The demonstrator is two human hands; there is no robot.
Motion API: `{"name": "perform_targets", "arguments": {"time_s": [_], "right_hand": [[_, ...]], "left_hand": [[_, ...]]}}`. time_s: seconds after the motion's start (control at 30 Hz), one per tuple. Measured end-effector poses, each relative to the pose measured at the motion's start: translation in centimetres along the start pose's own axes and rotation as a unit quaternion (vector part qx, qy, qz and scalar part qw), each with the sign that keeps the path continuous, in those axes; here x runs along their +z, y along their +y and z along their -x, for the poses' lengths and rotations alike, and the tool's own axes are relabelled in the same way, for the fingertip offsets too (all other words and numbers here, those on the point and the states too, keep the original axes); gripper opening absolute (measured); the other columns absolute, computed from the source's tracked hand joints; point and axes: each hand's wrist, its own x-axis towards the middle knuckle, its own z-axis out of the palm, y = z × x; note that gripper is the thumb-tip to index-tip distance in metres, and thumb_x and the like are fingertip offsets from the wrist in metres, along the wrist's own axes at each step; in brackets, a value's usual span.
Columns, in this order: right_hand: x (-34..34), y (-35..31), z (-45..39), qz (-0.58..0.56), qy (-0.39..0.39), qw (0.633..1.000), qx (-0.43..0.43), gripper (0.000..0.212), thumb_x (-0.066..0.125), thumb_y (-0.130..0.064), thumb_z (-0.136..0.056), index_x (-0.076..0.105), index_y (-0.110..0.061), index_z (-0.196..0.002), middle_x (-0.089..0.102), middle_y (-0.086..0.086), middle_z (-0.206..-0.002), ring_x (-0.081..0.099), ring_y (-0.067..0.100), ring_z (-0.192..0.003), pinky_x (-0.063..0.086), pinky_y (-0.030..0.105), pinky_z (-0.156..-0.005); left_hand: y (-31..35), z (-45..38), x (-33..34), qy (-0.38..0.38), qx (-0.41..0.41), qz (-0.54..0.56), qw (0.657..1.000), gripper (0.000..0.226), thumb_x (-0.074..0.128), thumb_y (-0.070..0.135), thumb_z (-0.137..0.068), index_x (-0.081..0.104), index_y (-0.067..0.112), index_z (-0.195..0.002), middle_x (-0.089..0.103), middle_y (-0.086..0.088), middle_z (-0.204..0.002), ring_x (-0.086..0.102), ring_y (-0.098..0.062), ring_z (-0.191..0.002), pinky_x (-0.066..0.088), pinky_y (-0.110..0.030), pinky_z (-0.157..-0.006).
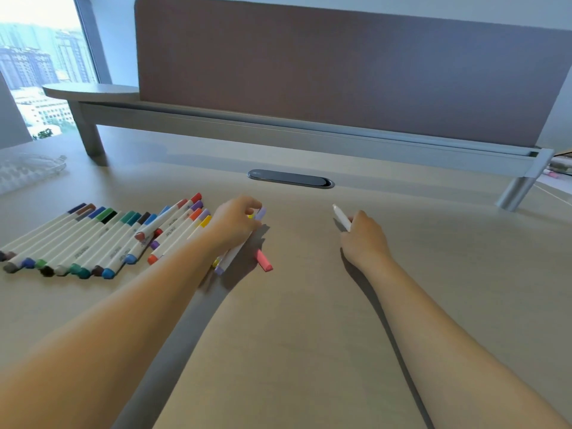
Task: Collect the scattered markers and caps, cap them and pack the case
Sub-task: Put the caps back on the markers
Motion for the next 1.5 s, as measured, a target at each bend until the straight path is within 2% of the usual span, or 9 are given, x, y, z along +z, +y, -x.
{"name": "perform_targets", "arguments": {"time_s": [0.2,0.37,0.57,0.73,0.83,0.97,1.07,1.23,1.5], "right_hand": [[-0.1,-0.7,2.3,-0.064,-0.006,0.998,-0.023,0.027,0.039,-0.003,-0.091,0.046,0.000,-0.117,0.053,0.018,-0.119,0.045,0.027,-0.089,0.034,0.029,-0.072],[0.0,-0.9,3.4,-0.091,-0.013,0.995,-0.035,0.031,0.037,-0.001,-0.091,0.046,-0.005,-0.120,0.053,0.014,-0.121,0.047,0.027,-0.092,0.036,0.029,-0.074],[0.2,-1.3,4.4,-0.110,-0.015,0.992,-0.057,0.030,0.037,-0.002,-0.091,0.050,-0.008,-0.117,0.056,0.012,-0.116,0.047,0.023,-0.088,0.038,0.029,-0.073],[-0.3,-1.3,5.2,-0.117,0.012,0.986,-0.122,0.020,0.045,-0.014,-0.095,0.058,-0.012,-0.109,0.055,0.000,-0.094,0.048,0.017,-0.085,0.036,0.026,-0.072],[-0.4,-2.0,5.8,-0.130,0.012,0.980,-0.153,0.019,0.047,-0.015,-0.094,0.062,-0.014,-0.106,0.058,-0.001,-0.093,0.051,0.018,-0.088,0.040,0.031,-0.076],[-0.4,-2.8,6.5,-0.127,-0.006,0.977,-0.173,0.020,0.050,-0.013,-0.093,0.064,-0.015,-0.106,0.065,0.003,-0.105,0.056,0.021,-0.099,0.044,0.036,-0.086],[-0.5,-3.2,7.0,-0.128,-0.008,0.975,-0.180,0.020,0.052,-0.012,-0.091,0.066,-0.016,-0.104,0.066,0.004,-0.107,0.057,0.021,-0.103,0.044,0.037,-0.089],[-0.4,-3.3,8.2,-0.119,-0.011,0.976,-0.184,0.021,0.052,-0.010,-0.090,0.066,-0.017,-0.104,0.066,0.004,-0.108,0.058,0.022,-0.104,0.045,0.035,-0.089],[-1.6,-3.5,10.1,-0.099,-0.012,0.972,-0.213,0.019,0.054,-0.013,-0.091,0.066,-0.006,-0.104,0.065,0.012,-0.104,0.052,0.020,-0.086,0.037,0.027,-0.074]], "left_hand": [[-1.0,2.1,0.2,0.022,0.072,-0.129,0.989,0.040,0.050,0.015,-0.093,0.046,0.021,-0.132,0.047,-0.003,-0.136,0.049,-0.021,-0.120,0.041,-0.026,-0.095],[-0.8,4.3,-0.5,-0.070,0.179,-0.200,0.961,0.035,0.047,0.013,-0.094,0.054,0.022,-0.127,0.043,0.003,-0.140,0.038,-0.016,-0.130,0.027,-0.024,-0.106],[-1.4,4.9,0.8,-0.027,0.165,-0.297,0.940,0.034,0.048,0.024,-0.094,0.054,0.016,-0.127,0.046,-0.003,-0.139,0.034,-0.020,-0.132,0.022,-0.034,-0.109],[-0.7,5.0,-0.2,0.050,0.066,0.056,0.995,0.014,0.051,0.027,-0.092,0.053,0.017,-0.102,0.056,0.004,-0.090,0.051,-0.011,-0.081,0.043,-0.021,-0.069],[-0.6,4.6,-1.5,0.069,-0.028,0.252,0.965,0.019,0.052,0.019,-0.092,0.048,0.012,-0.110,0.054,0.001,-0.086,0.054,-0.014,-0.082,0.050,-0.029,-0.082],[-0.4,5.0,-2.0,0.047,-0.087,0.403,0.910,0.014,0.052,0.010,-0.091,0.053,0.011,-0.105,0.059,-0.004,-0.085,0.059,-0.012,-0.074,0.053,-0.023,-0.076],[-0.1,5.6,-2.3,0.041,-0.112,0.434,0.893,0.006,0.053,0.009,-0.090,0.056,0.012,-0.086,0.062,-0.004,-0.080,0.062,-0.011,-0.069,0.053,-0.017,-0.064],[0.0,6.8,-2.3,0.011,-0.104,0.452,0.886,0.011,0.052,0.008,-0.090,0.056,0.003,-0.100,0.062,-0.006,-0.079,0.062,-0.011,-0.062,0.054,-0.015,-0.059],[0.6,9.1,-3.2,0.021,-0.042,0.317,0.947,0.019,0.054,0.012,-0.088,0.060,0.001,-0.102,0.059,-0.001,-0.074,0.057,-0.009,-0.063,0.050,-0.012,-0.057]]}}
